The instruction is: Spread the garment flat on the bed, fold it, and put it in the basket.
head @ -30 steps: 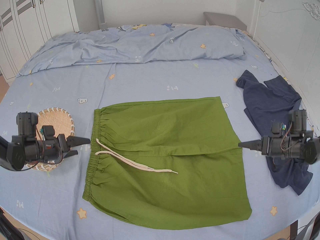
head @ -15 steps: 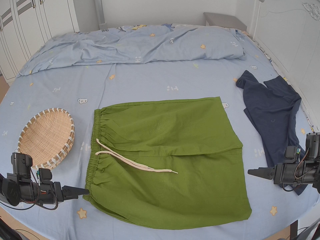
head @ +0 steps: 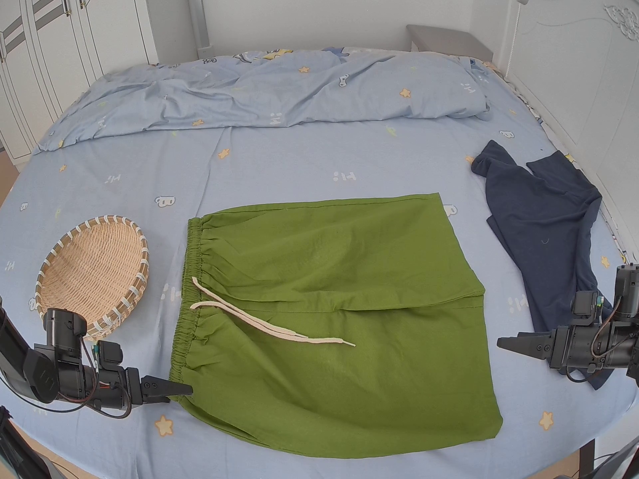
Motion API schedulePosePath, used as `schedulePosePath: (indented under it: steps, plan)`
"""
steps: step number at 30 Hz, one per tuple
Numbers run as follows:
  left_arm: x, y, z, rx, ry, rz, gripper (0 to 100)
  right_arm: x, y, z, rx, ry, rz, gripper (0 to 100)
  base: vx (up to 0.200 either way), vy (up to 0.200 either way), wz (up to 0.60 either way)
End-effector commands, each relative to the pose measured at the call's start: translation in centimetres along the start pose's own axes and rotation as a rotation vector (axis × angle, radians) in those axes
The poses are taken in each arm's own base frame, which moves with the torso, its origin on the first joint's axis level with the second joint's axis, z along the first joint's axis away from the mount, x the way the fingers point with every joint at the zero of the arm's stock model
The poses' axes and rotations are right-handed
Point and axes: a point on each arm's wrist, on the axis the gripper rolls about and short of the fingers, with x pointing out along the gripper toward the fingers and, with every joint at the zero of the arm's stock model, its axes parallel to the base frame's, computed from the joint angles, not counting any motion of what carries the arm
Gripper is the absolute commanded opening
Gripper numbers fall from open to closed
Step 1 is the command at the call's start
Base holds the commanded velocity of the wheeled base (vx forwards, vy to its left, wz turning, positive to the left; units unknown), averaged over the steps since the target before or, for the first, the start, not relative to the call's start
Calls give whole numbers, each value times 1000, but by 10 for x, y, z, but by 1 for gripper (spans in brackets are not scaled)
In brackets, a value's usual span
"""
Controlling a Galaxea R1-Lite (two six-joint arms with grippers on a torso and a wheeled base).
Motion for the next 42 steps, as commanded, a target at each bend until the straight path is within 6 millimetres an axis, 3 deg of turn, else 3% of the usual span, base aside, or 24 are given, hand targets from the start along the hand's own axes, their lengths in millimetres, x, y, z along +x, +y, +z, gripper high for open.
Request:
schedulePosePath:
  steps: [1, 12, 13, 26, 31, 35, 42]
  plan:
    - [10, 7, 2, -22, 35, -3, 100, 0, 0, 1, -1, -2, 0, 100, 0, 0, 0]
    - [15, 8, 13, 19, 2, -9, 100, 0, 0, 1, -1, 0, 1, 100, 0, 0, 0]
    - [15, 9, 13, 20, 1, -10, 0, 0, 0, 1, -1, 0, 1, 100, 0, 0, 0]
    - [14, 10, 12, 21, -8, -5, 0, 1, -1, 0, 2, 5, -1, 100, 0, 0, 0]
    - [1, 6, -1, -1, -23, 10, 0, 1, -2, -6, 17, 23, -5, 100, 0, 0, 0]
    - [-13, 7, -24, -53, -25, 32, 0, 2, -7, -22, 61, 87, -17, 100, 0, 0, 0]
    - [-19, 14, -35, -106, -29, 54, 0, 9, -12, -62, 109, 268, -10, 100, 0, 0, 0]
